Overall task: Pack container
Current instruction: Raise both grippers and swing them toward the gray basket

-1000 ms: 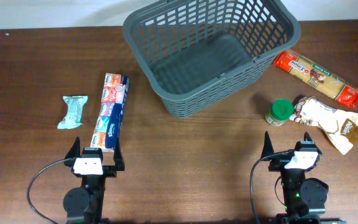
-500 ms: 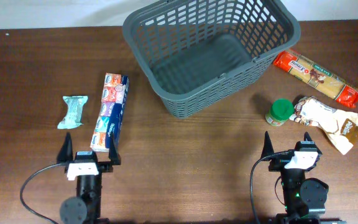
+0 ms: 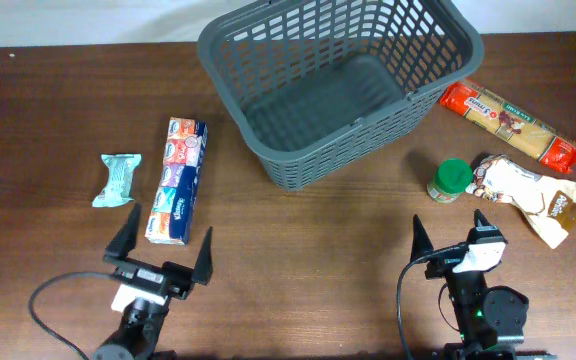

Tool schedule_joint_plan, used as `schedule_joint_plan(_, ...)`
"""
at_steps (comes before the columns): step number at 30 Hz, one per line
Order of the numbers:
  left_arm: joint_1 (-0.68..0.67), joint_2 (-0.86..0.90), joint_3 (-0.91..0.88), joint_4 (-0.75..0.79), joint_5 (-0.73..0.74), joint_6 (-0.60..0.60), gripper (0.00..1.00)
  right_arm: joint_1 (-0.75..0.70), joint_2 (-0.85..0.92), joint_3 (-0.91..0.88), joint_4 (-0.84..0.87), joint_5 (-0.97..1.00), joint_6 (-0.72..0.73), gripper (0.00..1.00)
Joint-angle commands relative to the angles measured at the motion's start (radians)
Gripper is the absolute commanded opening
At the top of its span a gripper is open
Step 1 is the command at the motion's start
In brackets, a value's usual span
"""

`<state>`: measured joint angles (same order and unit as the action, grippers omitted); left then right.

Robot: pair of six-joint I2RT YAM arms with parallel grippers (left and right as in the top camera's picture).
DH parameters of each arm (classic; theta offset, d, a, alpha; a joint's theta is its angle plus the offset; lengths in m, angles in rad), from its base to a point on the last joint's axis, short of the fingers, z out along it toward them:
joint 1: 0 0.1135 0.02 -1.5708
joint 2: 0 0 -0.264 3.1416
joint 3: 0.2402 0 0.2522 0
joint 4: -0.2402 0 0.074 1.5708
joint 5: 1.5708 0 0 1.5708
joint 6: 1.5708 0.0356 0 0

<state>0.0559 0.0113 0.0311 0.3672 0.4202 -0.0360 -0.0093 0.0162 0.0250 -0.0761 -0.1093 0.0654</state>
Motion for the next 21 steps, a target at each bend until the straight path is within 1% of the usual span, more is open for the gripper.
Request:
schedule_joint_plan(1, 0.006, 0.006, 0.082, -0.114, 0.162, -0.091, 0.99, 0.009, -0.003, 0.105, 0.004, -0.057, 0.093, 0.99)
schedule_joint_plan(4, 0.006, 0.035, 0.187, -0.267, 0.172, -0.081, 0.99, 0.008, 0.008, 0.211, 0.004, 0.006, 0.076, 0.99)
schedule_joint_plan(6, 0.006, 0.068, 0.265, -0.333, 0.174, -0.045, 0.99, 0.008, 0.042, 0.290, 0.003, 0.023, 0.037, 0.99)
schedule_joint_plan(9, 0.006, 0.134, 0.378, -0.403, 0.228, 0.013, 0.99, 0.008, 0.157, 0.452, -0.026, 0.031, 0.017, 0.99)
schedule_joint_plan(12, 0.006, 0.204, 0.476, -0.500, 0.282, 0.014, 0.99, 0.008, 0.327, 0.669, -0.149, -0.016, 0.017, 0.99)
schedule_joint_plan(14, 0.006, 0.224, 0.497, -0.516, 0.322, 0.014, 0.99, 0.008, 0.451, 0.827, -0.272, -0.114, 0.018, 0.99)
schedule_joint_plan(17, 0.006, 0.226, 0.497, -0.536, 0.406, 0.013, 0.99, 0.008, 0.613, 1.029, -0.439, -0.410, 0.018, 0.99)
schedule_joint_plan(19, 0.006, 0.226, 0.497, -0.564, 0.546, 0.003, 0.99, 0.008, 0.692, 1.106, -0.538, -0.586, 0.018, 0.99)
schedule_joint_plan(21, 0.006, 0.226, 0.497, -0.579, 0.625, 0.003, 0.99, 0.008, 0.747, 1.130, -0.625, -0.671, 0.018, 0.99)
